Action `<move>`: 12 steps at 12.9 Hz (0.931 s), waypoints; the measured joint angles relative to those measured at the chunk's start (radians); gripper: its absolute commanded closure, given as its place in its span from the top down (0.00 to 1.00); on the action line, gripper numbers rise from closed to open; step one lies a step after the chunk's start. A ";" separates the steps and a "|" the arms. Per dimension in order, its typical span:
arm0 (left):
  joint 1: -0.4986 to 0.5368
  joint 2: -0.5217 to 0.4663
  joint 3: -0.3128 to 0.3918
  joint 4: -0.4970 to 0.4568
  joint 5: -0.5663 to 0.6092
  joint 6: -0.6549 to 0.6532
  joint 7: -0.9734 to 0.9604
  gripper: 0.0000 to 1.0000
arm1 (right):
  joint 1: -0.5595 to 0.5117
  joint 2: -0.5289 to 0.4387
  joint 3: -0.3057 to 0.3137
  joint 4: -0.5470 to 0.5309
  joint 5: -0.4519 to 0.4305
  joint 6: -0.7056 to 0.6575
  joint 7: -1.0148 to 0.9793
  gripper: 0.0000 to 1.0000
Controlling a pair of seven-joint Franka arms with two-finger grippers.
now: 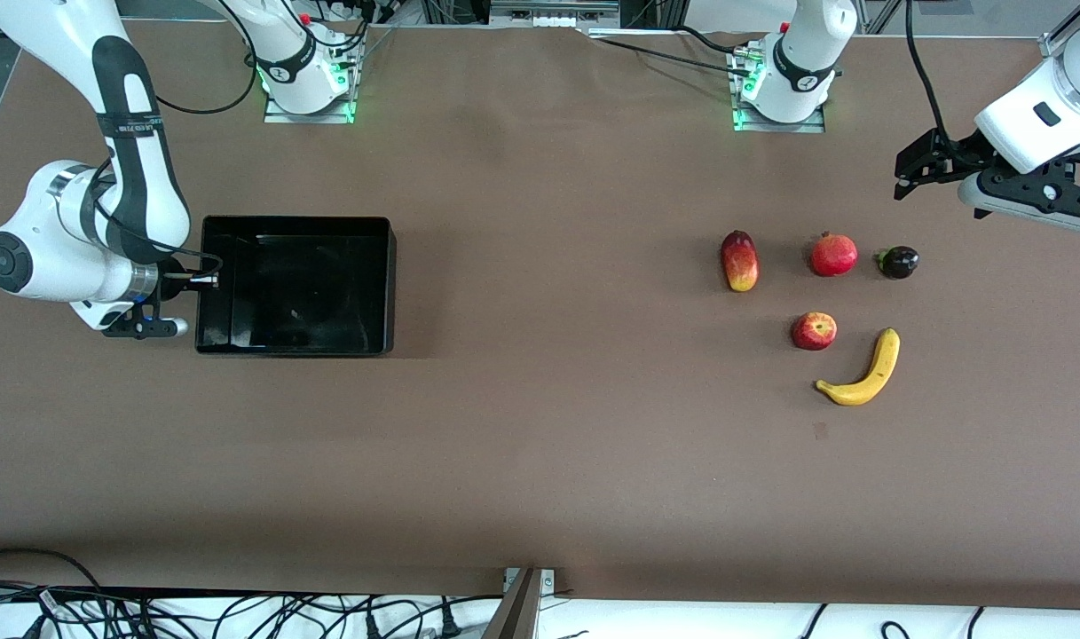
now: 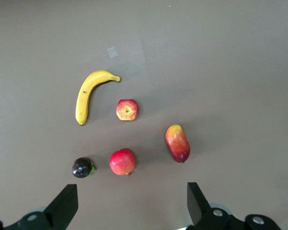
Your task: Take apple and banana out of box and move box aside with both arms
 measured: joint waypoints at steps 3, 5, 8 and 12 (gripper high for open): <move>0.000 0.057 -0.009 0.047 0.000 -0.003 -0.039 1.00 | 0.000 -0.017 -0.002 0.015 0.000 -0.036 0.000 1.00; 0.001 0.086 -0.010 0.057 0.000 -0.003 -0.041 1.00 | 0.000 -0.034 -0.009 0.105 0.000 -0.167 0.002 1.00; 0.001 0.091 -0.013 0.067 0.000 -0.016 -0.041 1.00 | 0.003 -0.058 -0.018 0.365 -0.039 -0.482 0.054 1.00; 0.001 0.091 -0.013 0.072 0.000 -0.039 -0.041 1.00 | 0.017 -0.077 -0.018 0.647 -0.060 -0.758 0.093 1.00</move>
